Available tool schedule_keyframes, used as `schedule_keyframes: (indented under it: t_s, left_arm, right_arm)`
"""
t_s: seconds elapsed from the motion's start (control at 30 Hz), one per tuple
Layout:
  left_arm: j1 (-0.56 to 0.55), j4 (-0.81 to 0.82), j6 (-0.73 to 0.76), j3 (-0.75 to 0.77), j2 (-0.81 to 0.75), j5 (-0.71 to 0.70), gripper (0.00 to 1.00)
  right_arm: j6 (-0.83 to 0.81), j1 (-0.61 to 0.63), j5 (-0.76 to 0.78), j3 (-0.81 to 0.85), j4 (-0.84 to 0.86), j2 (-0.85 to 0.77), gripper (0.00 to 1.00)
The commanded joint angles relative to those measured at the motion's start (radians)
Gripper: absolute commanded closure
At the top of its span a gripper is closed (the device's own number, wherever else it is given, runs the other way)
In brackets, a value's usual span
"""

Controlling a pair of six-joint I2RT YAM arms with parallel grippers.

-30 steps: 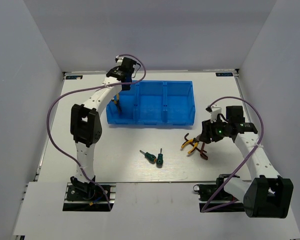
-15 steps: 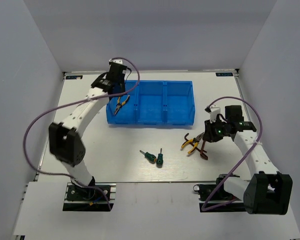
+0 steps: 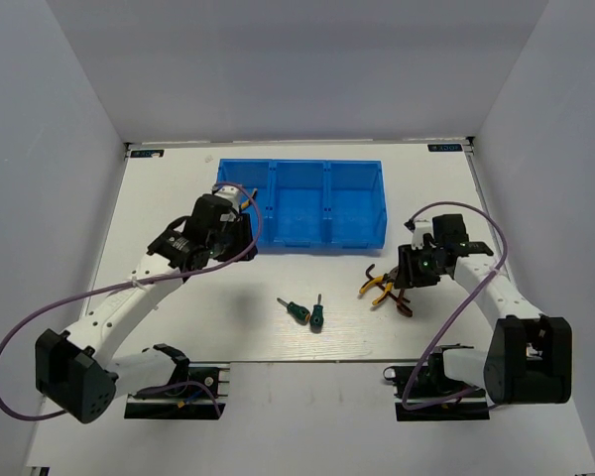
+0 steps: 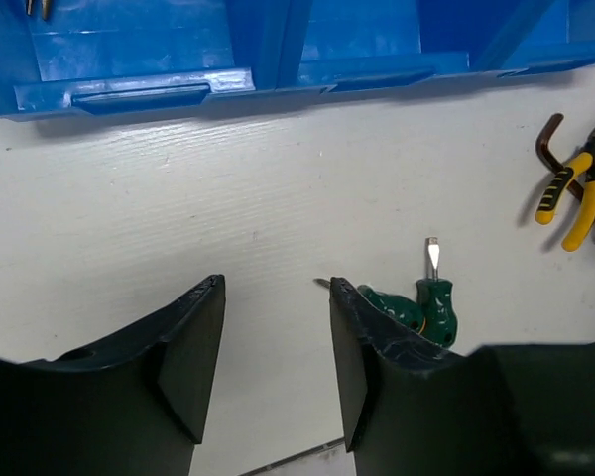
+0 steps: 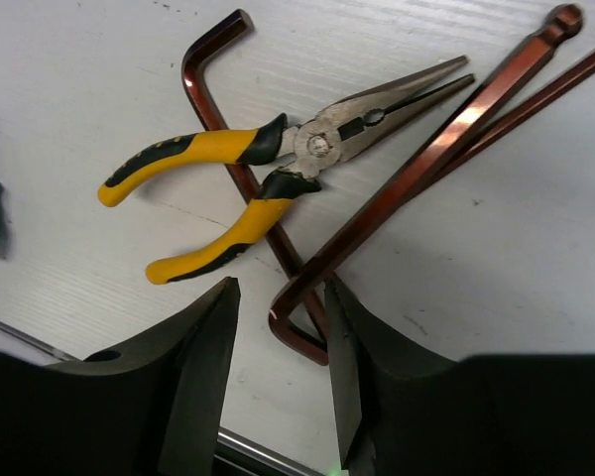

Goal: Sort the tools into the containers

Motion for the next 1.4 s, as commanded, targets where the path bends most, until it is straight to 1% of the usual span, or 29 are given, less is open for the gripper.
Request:
schedule_keyframes:
  t_s: [0.0,0.1,0.23,0.37,0.53,0.63,0.7,0.73,0.77,0.83,0.87,0.9,0.93,0.97,1.03,1.1,1.13,1.17,1.2,1.23,1.3,1.33,1.37]
  left_arm:
    - [-0.015,0.032,-0.032,-0.012,-0.056,0.033,0.43]
    - [-0.024,0.043,-0.043,-0.034,-0.056,0.033,0.42]
    - [-0.042,0.052,-0.053,-0.034,-0.056,0.033,0.42]
    - [-0.052,0.052,-0.053,-0.023,-0.056,0.024,0.42]
    - [-0.061,0.018,-0.053,-0.003,-0.056,-0.005,0.42]
    - [-0.07,0.007,-0.063,0.006,-0.065,-0.023,0.42]
    - [-0.07,0.007,-0.063,0.006,-0.065,-0.023,0.42]
    - [-0.07,0.007,-0.072,0.006,-0.065,-0.023,0.42]
    - [-0.07,0.007,-0.072,0.006,-0.065,-0.023,0.42]
    - [-0.079,0.007,-0.072,0.006,-0.065,-0.023,0.42]
    - [-0.079,0.007,-0.072,0.015,-0.065,-0.023,0.42]
    - [-0.079,0.007,-0.072,0.015,-0.065,-0.032,0.42]
    - [-0.079,0.007,-0.072,0.015,-0.065,-0.033,0.42]
    - [-0.079,0.007,-0.072,0.015,-0.065,-0.033,0.42]
    - [-0.088,0.007,-0.072,0.015,-0.056,-0.033,0.42]
    - [-0.088,0.017,-0.072,0.024,-0.056,-0.033,0.42]
    - [-0.088,0.017,-0.072,0.024,-0.068,-0.033,0.42]
    - [-0.088,0.029,-0.072,0.035,-0.083,-0.033,0.42]
    - [-0.098,0.043,-0.072,0.044,-0.094,-0.043,0.42]
    - [-0.098,0.043,-0.072,0.044,-0.103,-0.043,0.42]
    - [-0.098,0.055,-0.072,0.076,-0.119,-0.069,0.41]
    - [-0.098,0.064,-0.063,0.076,-0.131,-0.069,0.41]
    - [-0.098,0.064,-0.063,0.093,-0.146,-0.085,0.41]
  right_arm:
    - [0.083,0.021,-0.034,0.015,0.025,0.021,0.53]
    - [0.103,0.05,-0.023,0.016,0.05,0.04,0.52]
    - [0.167,0.083,0.031,-0.001,0.082,0.086,0.51]
    - [0.203,0.102,0.051,-0.014,0.14,0.124,0.51]
    - [0.246,0.112,0.118,-0.007,0.167,0.198,0.51]
    - [0.253,0.116,0.129,-0.005,0.176,0.219,0.54]
    - [0.255,0.116,0.143,-0.007,0.188,0.235,0.58]
    - [0.266,0.116,0.143,-0.001,0.19,0.242,0.61]
    - [0.269,0.115,0.144,0.001,0.19,0.241,0.66]
    - [0.269,0.113,0.134,0.013,0.18,0.238,0.74]
    - [0.264,0.116,0.121,0.019,0.177,0.221,0.85]
    - [0.257,0.112,0.115,0.021,0.168,0.215,0.91]
    - [0.252,0.116,0.105,0.034,0.167,0.2,0.98]
    - [0.241,0.113,0.092,0.042,0.148,0.193,1.0]
    - [0.223,0.113,0.063,0.083,0.104,0.161,1.0]
    - [0.182,0.116,0.039,0.104,0.081,0.086,1.0]
    - [0.166,0.116,-0.028,0.129,0.056,0.065,1.0]
    - [0.137,0.119,-0.059,0.139,0.045,0.042,1.0]
    - [0.116,0.124,-0.084,0.148,0.032,-0.019,1.0]
    - [0.079,0.129,-0.157,0.177,-0.009,-0.037,1.0]
    - [0.013,0.138,-0.257,0.196,-0.048,-0.095,1.0]
    - [-0.018,0.153,-0.279,0.225,-0.066,-0.11,1.0]
    - [-0.027,0.161,-0.332,0.231,-0.061,-0.127,1.0]
